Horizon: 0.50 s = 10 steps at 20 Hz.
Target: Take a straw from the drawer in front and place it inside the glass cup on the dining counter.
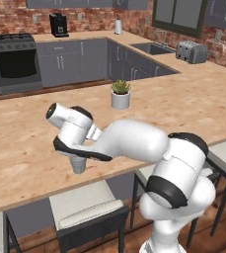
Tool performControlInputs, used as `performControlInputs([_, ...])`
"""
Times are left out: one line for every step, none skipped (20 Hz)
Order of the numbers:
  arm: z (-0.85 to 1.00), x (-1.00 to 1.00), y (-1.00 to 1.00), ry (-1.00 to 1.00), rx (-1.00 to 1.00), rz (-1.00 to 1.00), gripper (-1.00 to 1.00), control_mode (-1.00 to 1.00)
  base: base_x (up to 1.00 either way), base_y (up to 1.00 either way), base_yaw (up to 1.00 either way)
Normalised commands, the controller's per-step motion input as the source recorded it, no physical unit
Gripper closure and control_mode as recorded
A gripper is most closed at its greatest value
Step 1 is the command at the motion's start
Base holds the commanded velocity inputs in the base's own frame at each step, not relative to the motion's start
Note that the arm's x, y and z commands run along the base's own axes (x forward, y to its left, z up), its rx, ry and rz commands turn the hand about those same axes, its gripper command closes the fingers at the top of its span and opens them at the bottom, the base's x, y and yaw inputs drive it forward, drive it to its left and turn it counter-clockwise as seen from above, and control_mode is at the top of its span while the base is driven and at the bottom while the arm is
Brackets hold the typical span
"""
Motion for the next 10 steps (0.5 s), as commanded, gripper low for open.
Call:
performControlInputs([0.00,0.00,0.19,-0.17,-0.32,0.00,1.00,-1.00,0.00,0.00,0.00])
performControlInputs([0.00,0.01,0.26,-0.17,-0.33,0.00,1.00,-1.00,0.00,0.00,0.00])
performControlInputs([0.00,0.00,0.30,-0.20,-0.33,0.00,1.00,-1.00,0.00,0.00,0.00])
performControlInputs([0.00,0.00,0.23,-0.19,-0.31,0.00,1.00,-1.00,0.00,0.00,0.00])
performControlInputs([0.01,0.04,0.24,-0.18,-0.29,0.00,1.00,-1.00,0.00,0.00,0.00])
performControlInputs([0.07,0.09,0.25,-0.18,-0.28,0.00,1.00,-1.00,0.00,0.00,0.00])
performControlInputs([0.14,0.11,0.15,-0.17,-0.23,0.00,1.00,-1.00,0.00,0.00,0.00])
performControlInputs([0.18,0.14,0.12,-0.17,-0.21,0.00,1.00,-1.00,0.00,0.00,0.00])
performControlInputs([0.26,0.16,0.06,-0.15,-0.18,0.00,1.00,-1.00,0.00,0.00,0.00])
performControlInputs([0.36,0.33,0.00,-0.10,-0.11,0.00,1.00,-1.00,0.00,0.00,0.00])
